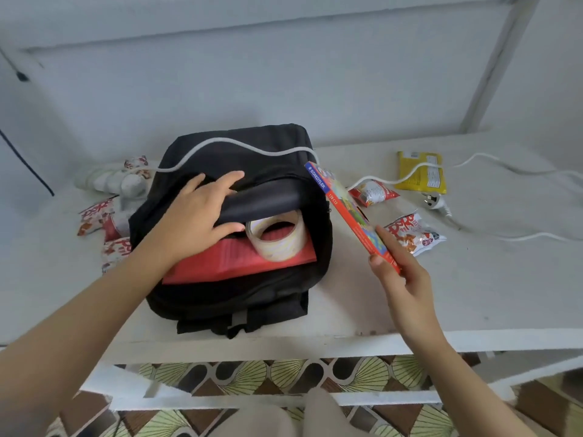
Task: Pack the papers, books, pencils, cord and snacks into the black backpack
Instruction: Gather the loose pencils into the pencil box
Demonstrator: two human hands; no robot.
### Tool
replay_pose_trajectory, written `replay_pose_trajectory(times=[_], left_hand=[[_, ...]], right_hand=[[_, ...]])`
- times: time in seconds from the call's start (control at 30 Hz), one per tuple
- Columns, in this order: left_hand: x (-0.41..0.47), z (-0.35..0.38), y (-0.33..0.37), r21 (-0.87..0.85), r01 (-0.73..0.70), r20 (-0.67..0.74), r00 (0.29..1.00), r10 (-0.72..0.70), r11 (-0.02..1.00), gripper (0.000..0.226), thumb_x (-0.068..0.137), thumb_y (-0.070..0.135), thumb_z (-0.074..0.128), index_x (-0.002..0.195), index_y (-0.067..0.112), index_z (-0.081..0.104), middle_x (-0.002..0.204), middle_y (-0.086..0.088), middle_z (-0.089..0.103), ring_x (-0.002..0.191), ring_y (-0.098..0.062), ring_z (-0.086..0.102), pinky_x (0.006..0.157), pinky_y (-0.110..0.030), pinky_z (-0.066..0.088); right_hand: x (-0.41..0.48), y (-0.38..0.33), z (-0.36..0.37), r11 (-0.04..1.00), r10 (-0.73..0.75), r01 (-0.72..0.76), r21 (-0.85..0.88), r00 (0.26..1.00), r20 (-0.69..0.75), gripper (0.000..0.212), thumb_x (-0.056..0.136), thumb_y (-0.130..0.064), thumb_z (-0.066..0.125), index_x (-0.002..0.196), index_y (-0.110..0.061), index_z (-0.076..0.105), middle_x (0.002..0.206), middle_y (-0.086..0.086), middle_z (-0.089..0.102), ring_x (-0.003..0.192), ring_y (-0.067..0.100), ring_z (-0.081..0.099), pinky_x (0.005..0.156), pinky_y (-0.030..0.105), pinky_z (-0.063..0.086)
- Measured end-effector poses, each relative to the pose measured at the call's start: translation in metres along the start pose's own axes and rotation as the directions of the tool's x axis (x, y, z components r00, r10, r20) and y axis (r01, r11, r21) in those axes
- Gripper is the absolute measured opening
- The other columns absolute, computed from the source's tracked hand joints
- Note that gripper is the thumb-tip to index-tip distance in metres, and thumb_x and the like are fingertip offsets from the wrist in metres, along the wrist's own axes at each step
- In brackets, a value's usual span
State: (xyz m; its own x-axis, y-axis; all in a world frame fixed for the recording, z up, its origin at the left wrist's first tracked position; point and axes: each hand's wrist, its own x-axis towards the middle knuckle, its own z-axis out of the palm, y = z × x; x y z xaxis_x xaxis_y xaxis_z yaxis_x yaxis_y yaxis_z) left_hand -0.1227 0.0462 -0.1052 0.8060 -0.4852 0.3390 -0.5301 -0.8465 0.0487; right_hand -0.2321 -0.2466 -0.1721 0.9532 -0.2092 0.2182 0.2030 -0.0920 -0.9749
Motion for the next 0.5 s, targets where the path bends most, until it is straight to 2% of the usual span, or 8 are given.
replay_pose_trajectory(times=[0.03,0.1,0.17,0.23,0.3,0.37,0.43,0.5], left_hand=[[0.004,-0.002,-0.002,-0.055,0.01,-0.025,1.0,-0.012,0.998,0.08,0.076,0.033,0.074,0.137,0.022,0.022,0.114,-0.017,0.063,0.108,-0.031,0.058,0.095,-0.038,0.039],[0.011,-0.008,-0.006,-0.113,0.022,-0.081,0.996,-0.032,0.993,0.066,0.083,0.029,0.067,0.132,0.027,0.022,0.098,-0.018,0.067,0.087,-0.032,0.063,0.073,-0.032,0.042],[0.02,-0.017,-0.013,-0.14,0.067,-0.064,0.995,-0.076,0.988,0.054,0.088,0.03,0.06,0.126,0.03,0.022,0.084,-0.019,0.066,0.077,-0.032,0.062,0.066,-0.035,0.043],[0.036,-0.021,-0.027,-0.189,0.166,0.036,0.986,-0.162,0.968,0.042,0.091,0.033,0.054,0.121,0.031,0.025,0.084,-0.023,0.062,0.077,-0.034,0.06,0.069,-0.04,0.044],[0.055,-0.019,-0.041,-0.273,0.257,0.156,0.963,-0.221,0.927,0.033,0.092,0.036,0.051,0.115,0.032,0.029,0.089,-0.021,0.056,0.079,-0.031,0.057,0.073,-0.04,0.041],[0.07,-0.013,-0.046,-0.273,0.287,0.232,0.946,-0.227,0.918,0.028,0.094,0.036,0.045,0.116,0.028,0.028,0.089,-0.014,0.048,0.084,-0.027,0.054,0.075,-0.038,0.038],[0.078,-0.007,-0.048,-0.199,0.208,0.207,0.964,-0.166,0.958,0.029,0.097,0.032,0.038,0.122,0.026,0.026,0.084,-0.014,0.052,0.086,-0.031,0.058,0.081,-0.043,0.044],[0.076,-0.003,-0.051,-0.117,0.043,0.075,0.997,-0.034,0.992,0.031,0.097,0.024,0.039,0.126,0.02,0.031,0.089,-0.012,0.057,0.088,-0.033,0.059,0.082,-0.048,0.048]], right_hand=[[-0.001,0.001,0.003,1.0,0.002,-0.002,-0.005,1.0,-0.019,0.053,0.072,-0.054,0.055,0.123,-0.039,0.056,0.121,-0.024,0.057,0.11,-0.012,0.05,0.079,0.0,0.037],[-0.004,0.003,0.008,0.999,-0.011,0.008,-0.045,0.998,-0.059,0.05,0.073,-0.054,0.056,0.121,-0.041,0.057,0.123,-0.024,0.055,0.113,-0.014,0.048,0.082,0.001,0.037],[-0.006,0.007,0.014,0.993,-0.028,0.015,-0.118,0.994,-0.108,0.045,0.074,-0.055,0.056,0.118,-0.045,0.056,0.126,-0.022,0.055,0.12,-0.007,0.047,0.089,0.008,0.039],[-0.009,0.011,0.019,0.979,-0.041,0.01,-0.204,0.988,-0.149,0.05,0.074,-0.057,0.056,0.121,-0.04,0.058,0.126,-0.014,0.057,0.118,0.0,0.051,0.09,0.016,0.042],[-0.011,0.012,0.024,0.965,-0.058,0.009,-0.261,0.982,-0.179,0.059,0.074,-0.058,0.055,0.125,-0.029,0.059,0.121,-0.007,0.06,0.108,0.0,0.056,0.083,0.012,0.043],[-0.013,0.01,0.03,0.961,-0.055,-0.003,-0.275,0.977,-0.206,0.065,0.073,-0.06,0.054,0.127,-0.024,0.059,0.117,-0.004,0.062,0.102,0.0,0.058,0.076,0.007,0.042],[-0.014,0.01,0.035,0.961,-0.036,-0.031,-0.275,0.971,-0.237,0.069,0.071,-0.063,0.054,0.128,-0.024,0.059,0.118,-0.003,0.061,0.102,0.001,0.058,0.076,0.008,0.043],[-0.015,0.01,0.04,0.958,-0.021,-0.057,-0.282,0.964,-0.266,0.07,0.07,-0.064,0.053,0.129,-0.027,0.058,0.118,-0.003,0.06,0.103,0.005,0.058,0.08,0.017,0.047]])
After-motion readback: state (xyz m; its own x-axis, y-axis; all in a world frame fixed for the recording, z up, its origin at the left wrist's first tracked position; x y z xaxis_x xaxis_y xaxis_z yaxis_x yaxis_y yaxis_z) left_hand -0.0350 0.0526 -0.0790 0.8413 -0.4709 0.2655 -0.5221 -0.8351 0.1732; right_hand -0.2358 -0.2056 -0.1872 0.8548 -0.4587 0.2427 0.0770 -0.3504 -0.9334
